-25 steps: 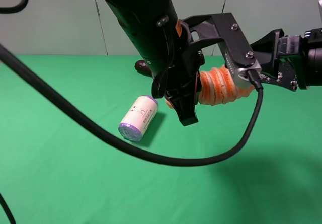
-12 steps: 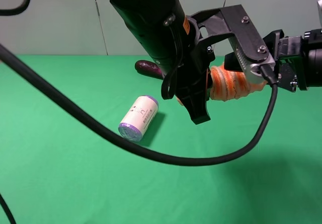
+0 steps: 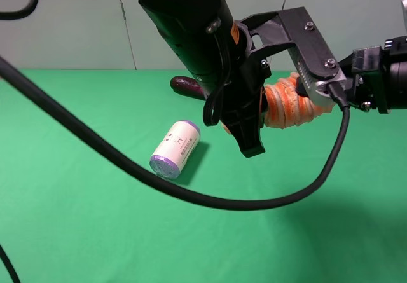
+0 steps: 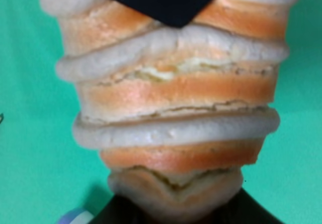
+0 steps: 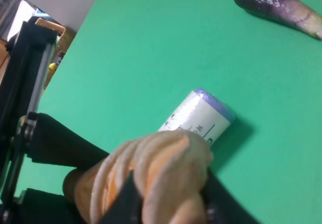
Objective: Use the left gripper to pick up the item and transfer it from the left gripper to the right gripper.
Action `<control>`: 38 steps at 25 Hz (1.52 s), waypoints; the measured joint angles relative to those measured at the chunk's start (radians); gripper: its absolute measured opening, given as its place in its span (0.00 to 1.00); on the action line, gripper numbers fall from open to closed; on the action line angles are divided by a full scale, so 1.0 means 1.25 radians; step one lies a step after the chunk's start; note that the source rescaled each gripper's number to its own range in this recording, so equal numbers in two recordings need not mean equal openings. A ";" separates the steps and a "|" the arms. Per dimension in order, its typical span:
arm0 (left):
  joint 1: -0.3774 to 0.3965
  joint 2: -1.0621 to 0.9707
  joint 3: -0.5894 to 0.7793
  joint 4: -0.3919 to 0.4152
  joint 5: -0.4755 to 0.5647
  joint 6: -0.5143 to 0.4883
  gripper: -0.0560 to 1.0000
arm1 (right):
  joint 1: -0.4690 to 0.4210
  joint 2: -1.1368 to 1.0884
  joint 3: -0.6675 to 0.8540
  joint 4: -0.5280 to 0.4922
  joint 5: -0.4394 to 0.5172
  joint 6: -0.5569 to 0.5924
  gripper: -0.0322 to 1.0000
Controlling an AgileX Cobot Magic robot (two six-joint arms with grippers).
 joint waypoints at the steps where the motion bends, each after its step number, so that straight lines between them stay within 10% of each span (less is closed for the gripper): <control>1: 0.000 0.000 0.000 0.000 0.000 0.000 0.05 | 0.000 0.000 0.000 0.000 0.000 0.000 0.08; 10: 0.000 0.000 0.000 0.000 0.000 0.000 0.12 | 0.000 0.000 0.000 0.000 0.000 -0.002 0.06; 14: 0.000 0.000 0.000 0.000 -0.005 -0.062 0.75 | 0.000 0.000 0.000 -0.002 -0.002 -0.002 0.06; 17: 0.000 0.000 0.000 0.013 0.011 -0.095 0.94 | 0.000 0.000 0.000 -0.002 -0.001 -0.002 0.06; 30: 0.000 -0.046 0.000 0.030 0.120 -0.152 1.00 | 0.000 0.000 0.000 -0.002 -0.015 -0.002 0.06; 38: 0.001 -0.127 0.008 0.180 0.251 -0.309 1.00 | 0.000 0.000 0.000 -0.010 -0.018 -0.002 0.03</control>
